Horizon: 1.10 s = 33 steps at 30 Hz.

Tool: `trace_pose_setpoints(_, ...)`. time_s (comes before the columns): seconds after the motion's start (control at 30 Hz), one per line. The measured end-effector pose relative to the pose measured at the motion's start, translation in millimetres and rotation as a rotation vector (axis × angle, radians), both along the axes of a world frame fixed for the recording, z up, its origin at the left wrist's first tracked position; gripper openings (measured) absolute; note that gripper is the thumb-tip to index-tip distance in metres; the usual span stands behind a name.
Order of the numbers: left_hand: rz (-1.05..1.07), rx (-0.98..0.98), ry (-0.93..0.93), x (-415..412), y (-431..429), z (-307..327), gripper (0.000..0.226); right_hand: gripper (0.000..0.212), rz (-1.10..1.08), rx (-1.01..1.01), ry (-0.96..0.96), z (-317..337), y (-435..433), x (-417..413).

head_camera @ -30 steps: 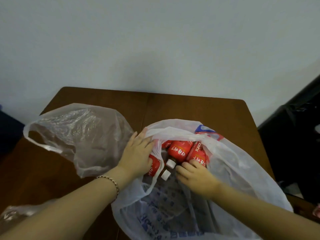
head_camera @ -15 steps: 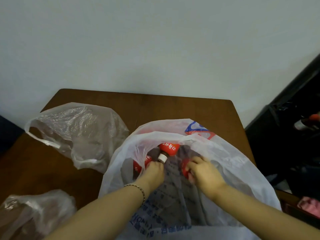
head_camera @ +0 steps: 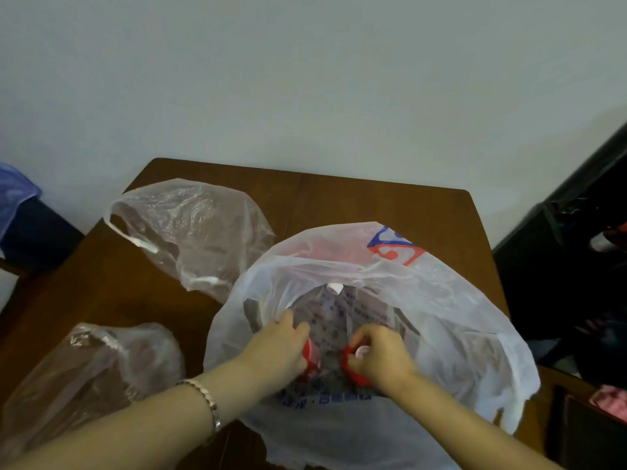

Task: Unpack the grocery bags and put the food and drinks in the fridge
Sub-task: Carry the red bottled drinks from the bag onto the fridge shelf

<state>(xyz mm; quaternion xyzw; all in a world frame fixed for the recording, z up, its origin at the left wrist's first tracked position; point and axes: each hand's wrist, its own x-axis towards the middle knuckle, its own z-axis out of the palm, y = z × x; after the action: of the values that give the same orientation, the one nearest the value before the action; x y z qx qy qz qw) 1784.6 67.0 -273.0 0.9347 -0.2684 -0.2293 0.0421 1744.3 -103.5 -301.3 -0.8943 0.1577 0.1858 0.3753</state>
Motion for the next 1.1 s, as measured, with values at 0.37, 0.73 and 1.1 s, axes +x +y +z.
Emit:
trace_pose_setpoints(0.37,-0.136,-0.33,-0.291,-32.0,-6.6,-62.6,0.061,0.035,-0.092,0.257,0.143,16.2,14.3,-14.9)
trace_pose_setpoints(0.73,-0.238,-0.402,-0.411,-31.9,-7.9,-70.1,0.047,0.047,-0.214,0.412,0.177,19.3,19.4,-17.8)
trace_pose_setpoints(1.1,0.005,-0.313,-0.207,-6.7,3.6,-19.5,0.082,0.057,0.473,-0.518,-0.038,-6.2,0.6,62.1)
